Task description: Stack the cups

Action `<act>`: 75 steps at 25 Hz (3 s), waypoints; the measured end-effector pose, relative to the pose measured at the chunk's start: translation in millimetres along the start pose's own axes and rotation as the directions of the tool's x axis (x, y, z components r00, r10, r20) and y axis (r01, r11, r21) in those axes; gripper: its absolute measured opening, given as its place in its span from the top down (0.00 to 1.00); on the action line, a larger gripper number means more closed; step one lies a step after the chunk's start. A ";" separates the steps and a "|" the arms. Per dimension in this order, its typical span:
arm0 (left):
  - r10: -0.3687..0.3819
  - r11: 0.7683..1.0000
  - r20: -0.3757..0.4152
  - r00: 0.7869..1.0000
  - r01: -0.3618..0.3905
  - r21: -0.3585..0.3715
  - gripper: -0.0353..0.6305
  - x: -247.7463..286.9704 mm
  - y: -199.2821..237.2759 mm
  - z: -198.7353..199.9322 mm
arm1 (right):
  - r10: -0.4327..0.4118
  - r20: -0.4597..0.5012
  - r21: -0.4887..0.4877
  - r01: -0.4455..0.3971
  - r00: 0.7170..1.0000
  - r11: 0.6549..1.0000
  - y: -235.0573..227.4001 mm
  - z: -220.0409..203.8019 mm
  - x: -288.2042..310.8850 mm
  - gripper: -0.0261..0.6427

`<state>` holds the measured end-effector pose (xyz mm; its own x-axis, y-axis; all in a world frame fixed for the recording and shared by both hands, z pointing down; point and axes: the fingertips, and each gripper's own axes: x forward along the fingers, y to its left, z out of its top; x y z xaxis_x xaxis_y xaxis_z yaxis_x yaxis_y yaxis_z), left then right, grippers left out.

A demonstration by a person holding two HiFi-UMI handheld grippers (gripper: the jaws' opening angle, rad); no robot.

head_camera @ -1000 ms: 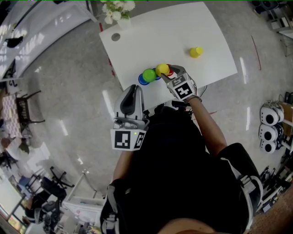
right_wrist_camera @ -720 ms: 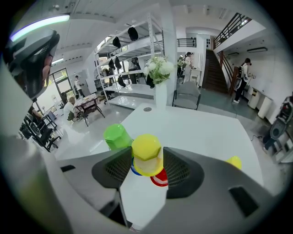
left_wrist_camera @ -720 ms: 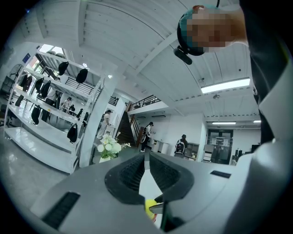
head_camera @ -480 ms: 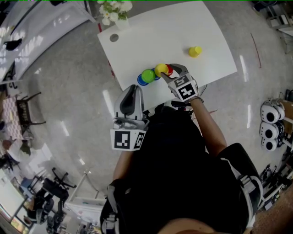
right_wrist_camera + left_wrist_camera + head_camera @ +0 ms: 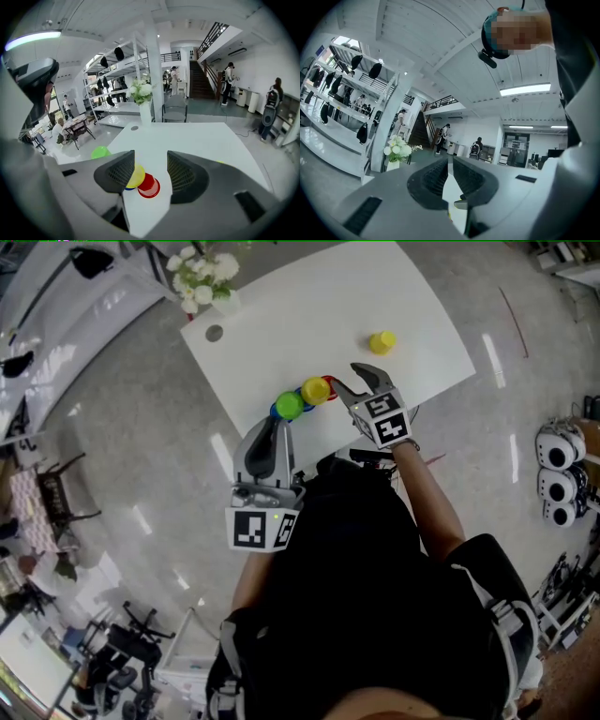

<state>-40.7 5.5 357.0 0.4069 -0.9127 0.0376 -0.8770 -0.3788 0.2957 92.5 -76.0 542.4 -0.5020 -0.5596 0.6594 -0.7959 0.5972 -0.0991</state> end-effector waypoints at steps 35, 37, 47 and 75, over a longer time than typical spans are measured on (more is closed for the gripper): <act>-0.163 0.986 -0.125 0.979 0.164 0.000 0.87 68.3 -53.3 -27.2 | -0.308 -0.149 0.266 0.338 0.940 0.903 -194.9 -81.2 24.3 0.58; -0.163 0.986 -0.130 0.978 0.164 0.000 0.87 69.7 -51.5 -29.7 | -0.307 -0.163 0.272 0.342 0.938 0.899 -200.0 -83.3 32.1 0.58; -0.151 0.988 -0.122 0.981 0.152 -0.004 0.87 69.9 -45.2 -29.9 | -0.345 -0.192 0.260 0.387 0.919 0.885 -214.7 -82.4 48.0 0.59; -0.030 1.000 -0.012 0.999 0.030 0.001 0.87 7.5 -18.6 -9.3 | -0.200 -0.073 0.150 0.209 0.977 0.966 -106.3 -21.7 -6.7 0.64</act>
<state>-19.0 7.2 360.7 0.4359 -0.8991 0.0406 -0.8648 -0.4059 0.2956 187.8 -123.3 564.7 -0.3070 -0.6243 0.7183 -0.9246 0.3746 -0.0696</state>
